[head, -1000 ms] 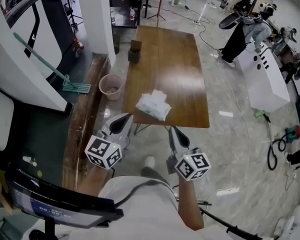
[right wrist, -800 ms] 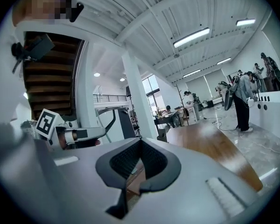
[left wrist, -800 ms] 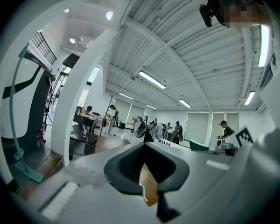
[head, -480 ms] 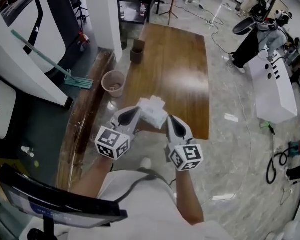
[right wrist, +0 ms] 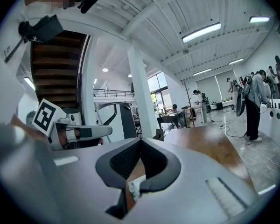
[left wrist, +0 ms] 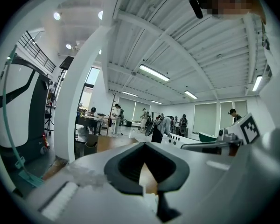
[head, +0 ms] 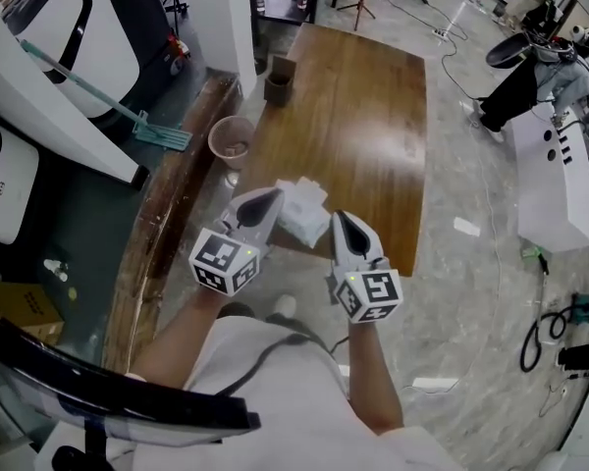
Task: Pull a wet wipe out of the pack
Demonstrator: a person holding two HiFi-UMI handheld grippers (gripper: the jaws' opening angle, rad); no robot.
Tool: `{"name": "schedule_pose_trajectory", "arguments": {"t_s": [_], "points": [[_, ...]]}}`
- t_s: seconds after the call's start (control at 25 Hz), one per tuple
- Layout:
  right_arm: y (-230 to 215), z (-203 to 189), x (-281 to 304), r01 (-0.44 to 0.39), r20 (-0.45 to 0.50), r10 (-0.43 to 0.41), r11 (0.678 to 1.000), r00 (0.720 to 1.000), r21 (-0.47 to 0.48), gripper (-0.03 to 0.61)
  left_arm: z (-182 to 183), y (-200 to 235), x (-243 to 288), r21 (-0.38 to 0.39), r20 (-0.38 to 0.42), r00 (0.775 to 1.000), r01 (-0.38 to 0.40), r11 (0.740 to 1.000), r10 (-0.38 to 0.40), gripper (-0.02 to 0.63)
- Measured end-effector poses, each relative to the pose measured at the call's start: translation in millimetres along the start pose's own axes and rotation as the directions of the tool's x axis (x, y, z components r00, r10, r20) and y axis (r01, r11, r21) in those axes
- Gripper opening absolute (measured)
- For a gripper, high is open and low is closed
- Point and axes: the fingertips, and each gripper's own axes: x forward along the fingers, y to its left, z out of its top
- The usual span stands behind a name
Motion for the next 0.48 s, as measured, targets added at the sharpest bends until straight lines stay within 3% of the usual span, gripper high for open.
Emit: {"name": "schedule_pose_trajectory", "arguments": {"t_s": [0.48], "points": [[-27,-6,-2,0.007,-0.025,-0.006,1.0,1.0,0.024,0.008,-10,-3,19,-0.005,-0.06,0.998,-0.013,1.0,0.013,0.005]]}}
